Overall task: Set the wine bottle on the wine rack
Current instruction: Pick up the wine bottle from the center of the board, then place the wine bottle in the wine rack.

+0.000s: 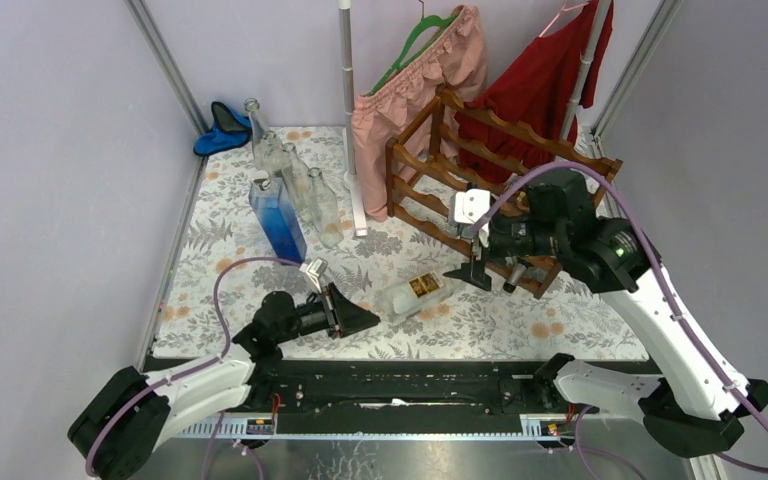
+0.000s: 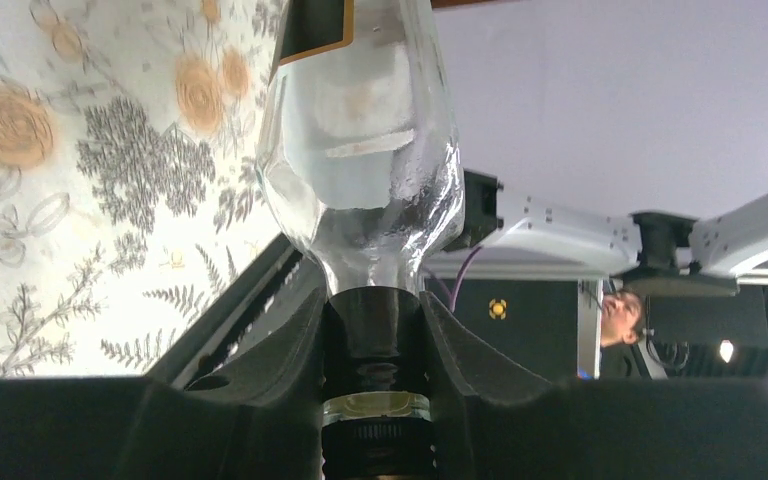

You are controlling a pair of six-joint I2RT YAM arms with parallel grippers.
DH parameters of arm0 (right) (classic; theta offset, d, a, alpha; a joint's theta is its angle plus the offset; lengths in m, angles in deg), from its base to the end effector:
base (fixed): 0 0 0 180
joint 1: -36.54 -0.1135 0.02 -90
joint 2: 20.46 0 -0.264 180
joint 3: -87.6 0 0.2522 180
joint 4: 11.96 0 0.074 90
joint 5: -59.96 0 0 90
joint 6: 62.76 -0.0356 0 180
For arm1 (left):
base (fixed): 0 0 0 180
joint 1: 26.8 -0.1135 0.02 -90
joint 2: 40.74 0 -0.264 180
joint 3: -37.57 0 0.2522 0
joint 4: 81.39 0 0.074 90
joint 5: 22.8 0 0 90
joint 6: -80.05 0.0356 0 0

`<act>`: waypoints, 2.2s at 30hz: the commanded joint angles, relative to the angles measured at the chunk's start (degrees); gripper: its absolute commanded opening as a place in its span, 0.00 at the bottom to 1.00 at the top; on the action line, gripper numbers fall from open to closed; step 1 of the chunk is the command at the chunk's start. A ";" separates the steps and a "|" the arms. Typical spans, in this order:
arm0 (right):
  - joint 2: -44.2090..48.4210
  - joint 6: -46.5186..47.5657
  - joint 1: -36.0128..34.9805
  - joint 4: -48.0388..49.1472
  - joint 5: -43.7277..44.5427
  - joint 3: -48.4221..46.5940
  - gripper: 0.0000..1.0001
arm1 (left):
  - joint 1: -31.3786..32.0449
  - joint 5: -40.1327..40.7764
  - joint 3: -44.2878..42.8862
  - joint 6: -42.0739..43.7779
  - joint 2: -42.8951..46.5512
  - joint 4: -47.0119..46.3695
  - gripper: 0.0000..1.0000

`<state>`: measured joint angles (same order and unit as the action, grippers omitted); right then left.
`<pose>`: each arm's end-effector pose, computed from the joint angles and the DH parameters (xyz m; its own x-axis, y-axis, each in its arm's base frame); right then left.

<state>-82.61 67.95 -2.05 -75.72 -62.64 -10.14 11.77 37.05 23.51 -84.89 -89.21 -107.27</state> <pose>0.1392 0.1356 0.4446 0.3052 -0.4595 -0.8341 -0.9204 0.0825 -0.3822 0.1113 -0.1117 0.1531 -0.9258 -0.3298 -0.1850 0.1290 0.1845 -0.9743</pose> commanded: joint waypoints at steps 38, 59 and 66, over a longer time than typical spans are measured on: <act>5.44 -5.53 3.68 5.79 -2.38 5.24 1.00 | -0.94 15.27 -8.05 -1.80 -31.23 -48.36 0.00; 6.07 -5.26 3.70 5.61 -2.51 5.67 1.00 | -1.92 16.40 -12.35 -2.71 -38.85 -52.24 0.00; 6.25 -5.29 3.67 5.44 -2.64 5.59 1.00 | -1.94 17.46 -14.65 -1.61 -41.39 -52.39 0.00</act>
<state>-77.30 63.12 1.32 -72.11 -63.85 -4.57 10.17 52.68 12.39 -87.30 -131.26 -141.74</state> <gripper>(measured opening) 0.995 0.387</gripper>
